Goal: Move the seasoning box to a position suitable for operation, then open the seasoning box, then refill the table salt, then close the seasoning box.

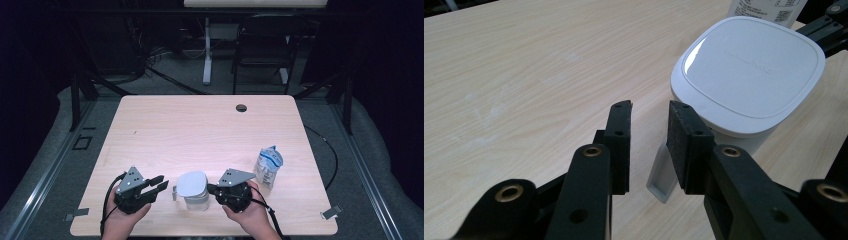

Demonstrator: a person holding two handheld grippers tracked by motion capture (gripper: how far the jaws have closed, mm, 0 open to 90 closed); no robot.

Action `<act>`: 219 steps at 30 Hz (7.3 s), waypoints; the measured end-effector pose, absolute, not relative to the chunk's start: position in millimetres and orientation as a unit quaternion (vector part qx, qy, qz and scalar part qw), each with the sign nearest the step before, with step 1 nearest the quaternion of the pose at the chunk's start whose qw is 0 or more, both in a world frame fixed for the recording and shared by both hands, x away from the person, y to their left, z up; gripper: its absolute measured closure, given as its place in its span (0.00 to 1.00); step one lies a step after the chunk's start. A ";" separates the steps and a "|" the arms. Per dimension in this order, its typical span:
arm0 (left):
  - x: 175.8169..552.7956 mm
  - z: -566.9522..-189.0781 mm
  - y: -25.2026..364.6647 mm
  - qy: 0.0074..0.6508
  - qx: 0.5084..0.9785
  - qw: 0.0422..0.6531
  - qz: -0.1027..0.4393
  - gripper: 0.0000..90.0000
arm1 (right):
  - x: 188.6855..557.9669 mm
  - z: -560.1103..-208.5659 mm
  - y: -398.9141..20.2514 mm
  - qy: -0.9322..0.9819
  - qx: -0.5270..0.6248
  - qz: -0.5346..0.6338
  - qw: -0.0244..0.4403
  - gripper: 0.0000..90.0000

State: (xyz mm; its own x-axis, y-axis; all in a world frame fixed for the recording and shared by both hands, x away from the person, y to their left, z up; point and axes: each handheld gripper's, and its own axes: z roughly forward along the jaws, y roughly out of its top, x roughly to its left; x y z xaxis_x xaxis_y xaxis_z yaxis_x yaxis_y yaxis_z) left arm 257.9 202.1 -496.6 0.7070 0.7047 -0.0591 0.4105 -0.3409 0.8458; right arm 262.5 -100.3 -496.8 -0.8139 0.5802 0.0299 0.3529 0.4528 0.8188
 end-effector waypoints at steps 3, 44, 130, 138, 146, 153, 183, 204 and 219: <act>258.2 -497.0 202.5 0.345 0.804 0.456 0.161 0.79 | 262.5 -496.2 -99.7 0.842 0.277 0.445 0.129 0.99; 263.2 -503.3 218.1 0.371 0.788 0.464 0.161 0.66 | 262.0 -479.2 -86.0 0.842 0.260 0.455 0.130 0.99; 266.8 -510.9 225.8 0.389 0.783 0.457 0.163 0.66 | 260.7 -465.1 -90.1 0.833 0.256 0.467 0.150 0.87; 266.4 -513.1 228.5 0.393 0.783 0.453 0.164 0.66 | 258.4 -472.4 -107.5 0.829 0.270 0.466 0.153 0.77; 266.7 -513.6 232.9 0.399 0.779 0.454 0.166 0.66 | 256.8 -480.9 -122.6 0.824 0.283 0.463 0.164 0.68; 265.8 -513.4 232.6 0.400 0.779 0.453 0.167 0.66 | 250.6 -486.3 -138.1 0.813 0.292 0.467 0.187 0.58; 269.3 -513.4 233.1 0.403 0.775 0.457 0.167 0.63 | 246.4 -511.2 -214.5 0.766 0.402 0.463 0.194 0.51; 276.1 -515.6 239.6 0.412 0.770 0.459 0.165 0.63 | 247.1 -517.8 -253.2 0.756 0.437 0.444 0.202 0.54; 274.6 -515.4 246.4 0.420 0.765 0.459 0.168 0.63 | 249.6 -520.6 -267.5 0.739 0.469 0.432 0.220 0.51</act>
